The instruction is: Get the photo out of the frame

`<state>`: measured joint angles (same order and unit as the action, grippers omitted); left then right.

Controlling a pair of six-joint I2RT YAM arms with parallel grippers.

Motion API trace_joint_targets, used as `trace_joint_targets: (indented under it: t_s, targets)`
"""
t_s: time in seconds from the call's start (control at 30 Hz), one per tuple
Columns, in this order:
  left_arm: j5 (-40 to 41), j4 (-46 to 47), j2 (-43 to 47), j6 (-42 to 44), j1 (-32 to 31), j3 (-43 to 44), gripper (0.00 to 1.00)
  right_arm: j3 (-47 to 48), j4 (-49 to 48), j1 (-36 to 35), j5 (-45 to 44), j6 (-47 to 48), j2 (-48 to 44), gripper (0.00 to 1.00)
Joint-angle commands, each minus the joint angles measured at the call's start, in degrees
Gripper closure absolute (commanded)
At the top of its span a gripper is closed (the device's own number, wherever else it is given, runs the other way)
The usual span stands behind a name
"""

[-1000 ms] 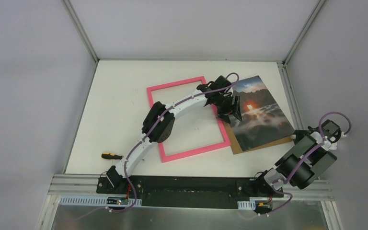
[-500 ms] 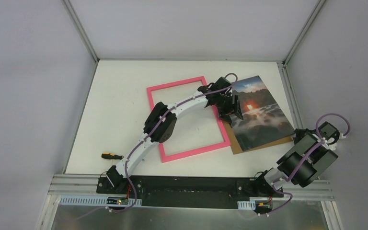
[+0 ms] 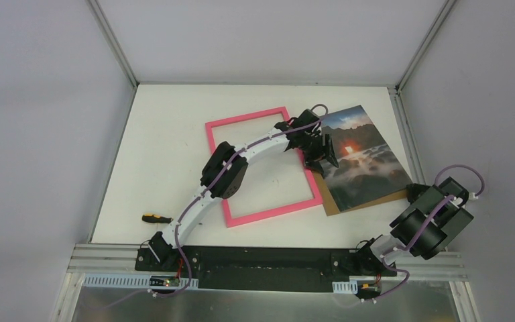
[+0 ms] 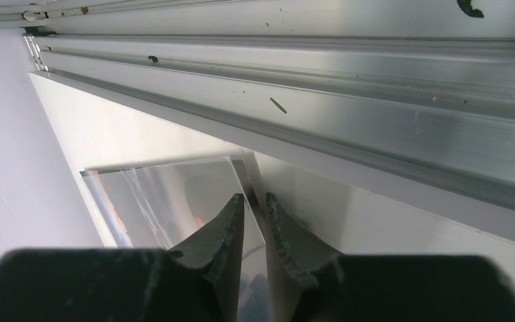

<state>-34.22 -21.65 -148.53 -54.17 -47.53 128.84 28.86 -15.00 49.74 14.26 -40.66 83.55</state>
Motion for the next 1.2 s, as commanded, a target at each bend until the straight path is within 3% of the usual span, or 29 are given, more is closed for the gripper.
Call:
trace_joint_targets:
  t_s: [0.0,0.13,0.33,0.47,0.83,1.17]
  targets:
    - [0.99,-1.73,0.43,0.82,0.67,-2.17,0.34,-1.59,-2.97,0.72,0.99,-1.31,-2.40,0.85]
    - [0.65,-1.71,1.39,1.29,0.63,-2.66,0.33,-1.59,-1.50,0.72,1.47,0.20,-5.56,1.00]
    - [-0.66,-1.72,3.83,1.40,0.62,-2.51,0.33,1.27,7.30,0.74,2.79,4.76,-8.67,1.00]
    - [-1.38,-1.73,6.80,0.92,0.66,-2.52,0.31,3.36,20.59,0.75,-2.52,8.74,-14.32,1.00]
    - [-0.93,-1.69,11.95,-1.18,0.67,-1.01,0.29,12.89,41.30,-3.23,-7.96,11.75,-23.58,1.00]
    - [-1.81,-1.73,9.27,-1.09,1.29,-0.25,0.29,18.11,51.75,-8.04,-13.69,15.81,-25.88,1.00]
